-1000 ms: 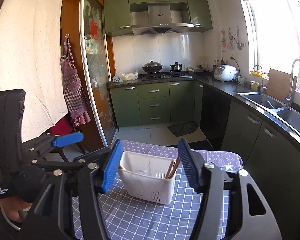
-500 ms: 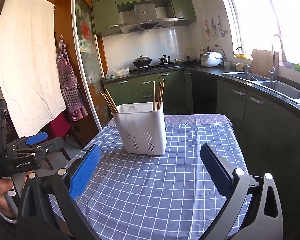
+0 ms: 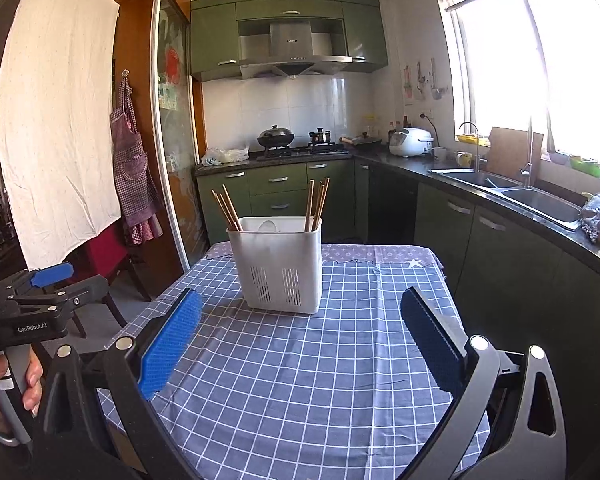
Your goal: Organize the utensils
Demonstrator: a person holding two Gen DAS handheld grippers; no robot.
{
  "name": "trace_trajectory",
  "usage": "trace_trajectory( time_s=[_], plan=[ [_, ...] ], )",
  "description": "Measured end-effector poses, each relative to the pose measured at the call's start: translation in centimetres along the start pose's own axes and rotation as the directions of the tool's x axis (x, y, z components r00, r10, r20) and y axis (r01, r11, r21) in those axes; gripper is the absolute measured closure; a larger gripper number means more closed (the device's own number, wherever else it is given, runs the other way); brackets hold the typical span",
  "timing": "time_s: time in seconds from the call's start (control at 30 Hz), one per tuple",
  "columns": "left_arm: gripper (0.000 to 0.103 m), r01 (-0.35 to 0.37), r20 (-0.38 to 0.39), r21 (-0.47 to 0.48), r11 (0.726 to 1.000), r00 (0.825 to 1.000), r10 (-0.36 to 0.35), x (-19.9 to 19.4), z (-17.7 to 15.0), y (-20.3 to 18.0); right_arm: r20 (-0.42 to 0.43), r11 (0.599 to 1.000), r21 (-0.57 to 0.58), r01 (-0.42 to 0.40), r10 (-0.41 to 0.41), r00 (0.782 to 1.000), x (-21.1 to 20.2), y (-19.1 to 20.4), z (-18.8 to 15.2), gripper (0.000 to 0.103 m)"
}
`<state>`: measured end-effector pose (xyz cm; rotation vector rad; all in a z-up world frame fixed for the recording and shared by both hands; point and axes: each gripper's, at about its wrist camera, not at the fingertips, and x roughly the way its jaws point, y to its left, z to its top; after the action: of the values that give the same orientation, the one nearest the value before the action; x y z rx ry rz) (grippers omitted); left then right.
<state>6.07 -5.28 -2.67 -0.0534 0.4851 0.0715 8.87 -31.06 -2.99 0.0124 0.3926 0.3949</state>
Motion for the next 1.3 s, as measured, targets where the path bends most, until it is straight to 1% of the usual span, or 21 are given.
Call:
trace_trajectory(
  time_s=[0.4,0.83,1.1,1.3],
  plan=[
    [0.007,-0.007,-0.004,0.003,1.000,1.000,0.007,-0.6,-0.2,0.0,-0.004,1.000,-0.013,-0.022,0.022,1.000,-0.2,1.3,0.2,0.005],
    [0.007,-0.030,-0.006,0.010,0.999,1.000,0.030,-0.7,-0.3,-0.3,-0.013,0.999,-0.010,-0.039,0.039,0.999,0.4,1.3,0.5,0.005],
    [0.007,-0.007,-0.017,0.006,1.000,1.000,0.007,-0.6,-0.4,-0.5,-0.013,0.999,-0.008,-0.042,0.042,0.999,0.4,1.4,0.4,0.005],
    [0.007,-0.003,-0.024,0.003,1.000,1.000,0.003,-0.6,-0.5,-0.4,-0.016,0.999,-0.010,-0.047,0.047,0.999,0.7,1.6,0.4,0.005]
  ],
)
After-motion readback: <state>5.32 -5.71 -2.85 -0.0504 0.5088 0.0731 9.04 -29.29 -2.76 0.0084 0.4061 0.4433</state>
